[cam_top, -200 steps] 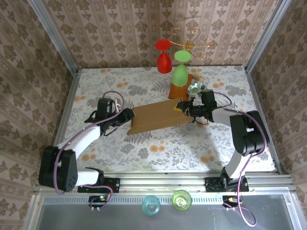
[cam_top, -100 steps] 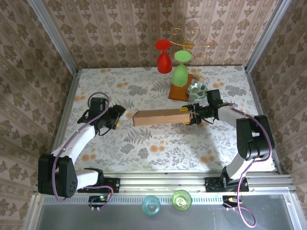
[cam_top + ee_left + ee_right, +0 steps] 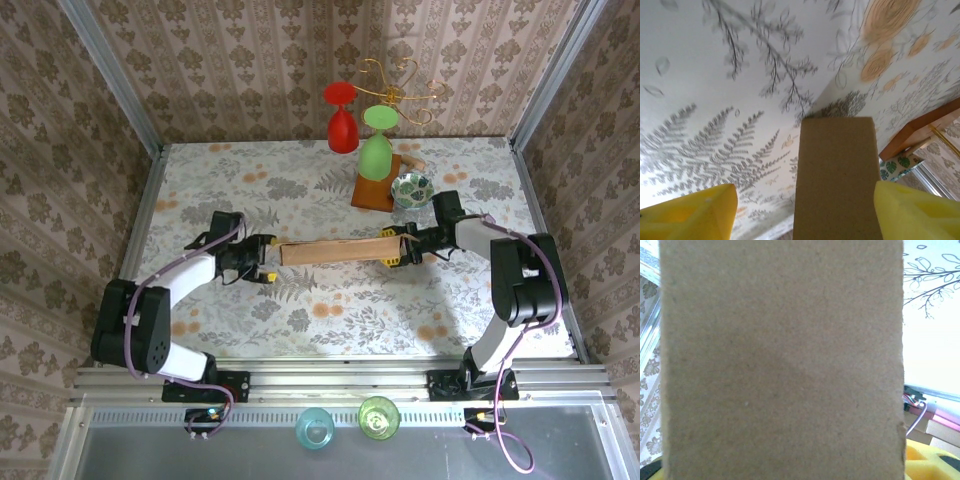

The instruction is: Fold the paper box

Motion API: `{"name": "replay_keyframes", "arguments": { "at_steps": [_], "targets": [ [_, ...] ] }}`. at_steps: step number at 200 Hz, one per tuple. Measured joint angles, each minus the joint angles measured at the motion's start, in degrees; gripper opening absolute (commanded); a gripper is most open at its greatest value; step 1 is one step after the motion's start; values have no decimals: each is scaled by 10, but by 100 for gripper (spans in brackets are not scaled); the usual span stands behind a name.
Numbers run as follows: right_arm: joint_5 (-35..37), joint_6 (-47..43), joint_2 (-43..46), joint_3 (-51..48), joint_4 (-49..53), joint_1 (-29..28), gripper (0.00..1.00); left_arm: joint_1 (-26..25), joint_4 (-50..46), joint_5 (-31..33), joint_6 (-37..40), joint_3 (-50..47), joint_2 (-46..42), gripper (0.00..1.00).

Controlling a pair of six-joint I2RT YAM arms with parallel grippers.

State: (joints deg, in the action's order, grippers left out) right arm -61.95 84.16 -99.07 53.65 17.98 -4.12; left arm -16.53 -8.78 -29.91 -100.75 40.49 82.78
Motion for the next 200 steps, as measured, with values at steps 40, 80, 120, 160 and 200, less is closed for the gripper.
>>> {"name": "replay_keyframes", "arguments": {
  "at_steps": [40, 80, 120, 160, 200],
  "targets": [
    [-6, -5, -9, 5, 10, 1, 41, -8, 42, -35, -70, 0, 41, 81],
    [-14, -15, -23, 16, 22, 9, 41, -23, 89, -33, -134, 0, 57, 78],
    [-14, -15, -28, 25, 33, 15, 41, -35, 137, -20, -176, 0, 74, 73],
    [-14, -15, -32, 30, 35, 19, 39, -42, 167, -9, -189, 4, 91, 80],
    [-13, -26, -33, 31, 36, 26, 39, -38, 182, -26, -193, 4, 100, 84]
  ]
}}
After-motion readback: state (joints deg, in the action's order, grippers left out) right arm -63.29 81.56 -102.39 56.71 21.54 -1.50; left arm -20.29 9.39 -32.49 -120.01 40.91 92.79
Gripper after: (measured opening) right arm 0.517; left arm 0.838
